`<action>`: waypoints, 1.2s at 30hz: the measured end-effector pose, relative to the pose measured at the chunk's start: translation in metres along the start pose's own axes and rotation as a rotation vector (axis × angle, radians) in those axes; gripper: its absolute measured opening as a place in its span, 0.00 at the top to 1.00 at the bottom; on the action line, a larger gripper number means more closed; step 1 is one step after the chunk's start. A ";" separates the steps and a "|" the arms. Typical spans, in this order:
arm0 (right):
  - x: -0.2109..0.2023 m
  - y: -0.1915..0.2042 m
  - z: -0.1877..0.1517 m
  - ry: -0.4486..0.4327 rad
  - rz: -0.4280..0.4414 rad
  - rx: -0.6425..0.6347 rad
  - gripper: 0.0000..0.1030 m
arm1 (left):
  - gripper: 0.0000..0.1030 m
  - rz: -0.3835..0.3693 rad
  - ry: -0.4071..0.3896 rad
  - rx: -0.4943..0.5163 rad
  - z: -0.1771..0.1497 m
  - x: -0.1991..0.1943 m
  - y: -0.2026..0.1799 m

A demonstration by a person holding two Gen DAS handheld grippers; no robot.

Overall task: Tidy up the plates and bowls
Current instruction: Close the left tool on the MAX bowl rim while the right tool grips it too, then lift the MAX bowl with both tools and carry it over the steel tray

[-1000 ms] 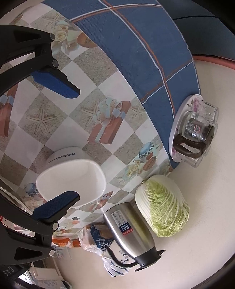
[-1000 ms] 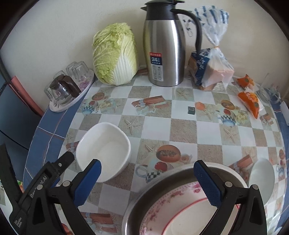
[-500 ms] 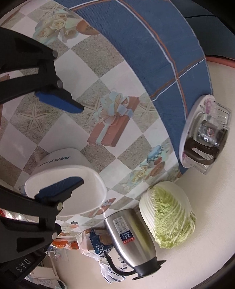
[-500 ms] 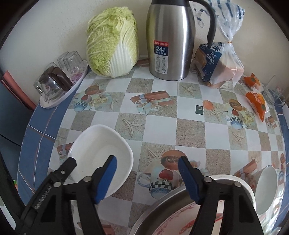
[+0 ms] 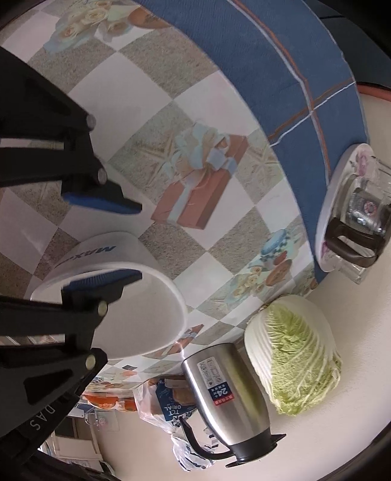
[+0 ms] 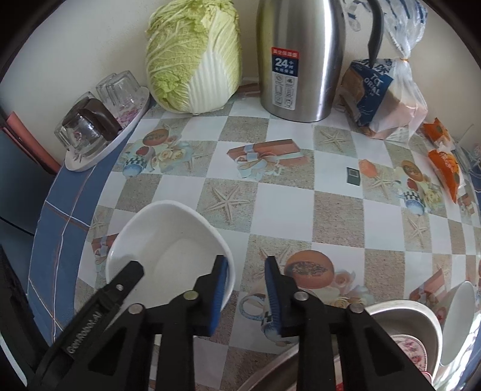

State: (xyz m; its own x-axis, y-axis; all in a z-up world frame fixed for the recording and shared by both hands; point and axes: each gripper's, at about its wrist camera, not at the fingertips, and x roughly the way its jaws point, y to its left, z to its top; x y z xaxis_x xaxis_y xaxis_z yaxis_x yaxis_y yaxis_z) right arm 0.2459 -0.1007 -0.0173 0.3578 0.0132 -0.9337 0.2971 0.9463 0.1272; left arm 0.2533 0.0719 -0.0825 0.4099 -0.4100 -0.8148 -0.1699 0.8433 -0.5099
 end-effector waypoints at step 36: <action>-0.075 0.004 -0.040 -0.072 0.028 -0.040 0.90 | 0.83 0.032 -0.057 0.185 -0.039 -0.070 -0.037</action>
State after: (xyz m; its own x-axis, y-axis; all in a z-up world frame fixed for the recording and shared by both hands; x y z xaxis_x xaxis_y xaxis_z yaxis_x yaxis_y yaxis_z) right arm 0.1848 -0.0845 0.0402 0.4287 0.0183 -0.9033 0.2506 0.9581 0.1384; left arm 0.1958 0.0565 -0.0171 0.4578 -0.3656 -0.8104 -0.0186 0.9074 -0.4199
